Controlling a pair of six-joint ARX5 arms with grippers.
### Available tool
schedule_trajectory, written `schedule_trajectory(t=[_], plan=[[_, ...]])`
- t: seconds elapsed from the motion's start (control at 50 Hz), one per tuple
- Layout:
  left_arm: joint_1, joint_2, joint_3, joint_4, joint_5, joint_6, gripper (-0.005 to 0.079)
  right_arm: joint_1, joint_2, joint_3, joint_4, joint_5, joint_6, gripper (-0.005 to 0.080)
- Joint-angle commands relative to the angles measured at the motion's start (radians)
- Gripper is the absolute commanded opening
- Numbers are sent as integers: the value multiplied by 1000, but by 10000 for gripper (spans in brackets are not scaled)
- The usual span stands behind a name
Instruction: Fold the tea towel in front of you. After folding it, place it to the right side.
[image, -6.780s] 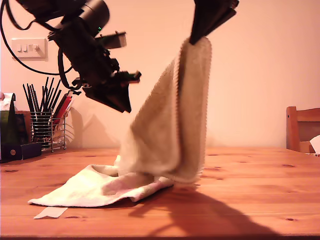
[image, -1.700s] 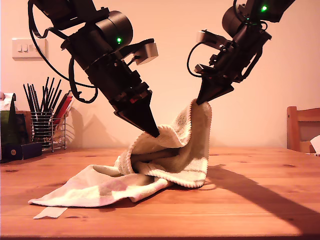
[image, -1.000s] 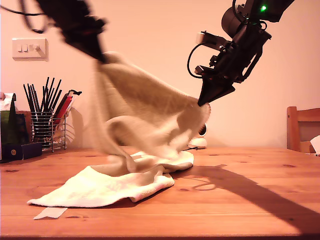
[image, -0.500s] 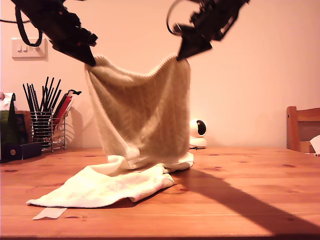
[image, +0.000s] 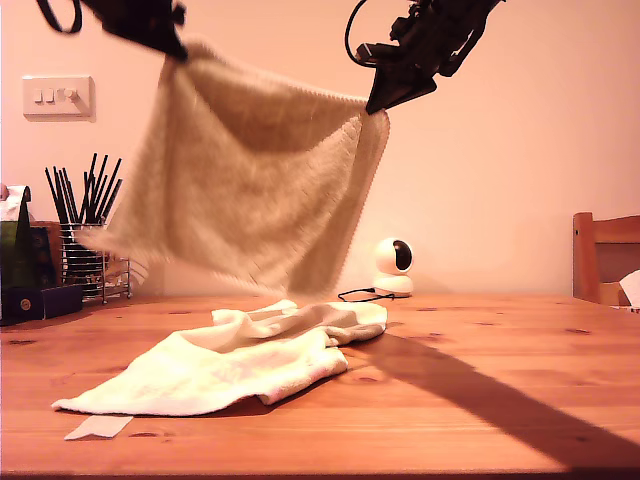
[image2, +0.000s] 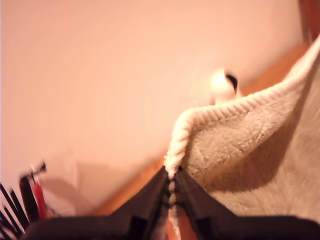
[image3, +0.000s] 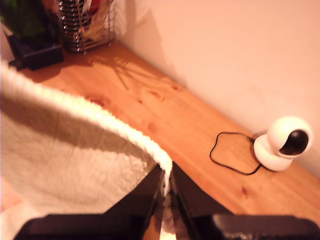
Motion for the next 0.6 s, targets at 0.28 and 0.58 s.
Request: schedule_trajectory(t=[0.28,0.58], plan=[[51,46,-13,-75,104,-9,-21,-18,-13,14,56,-8,5,-13],[51,146,-13,80,136,-14,-21,-26,23,14,175,-8,8,-13]])
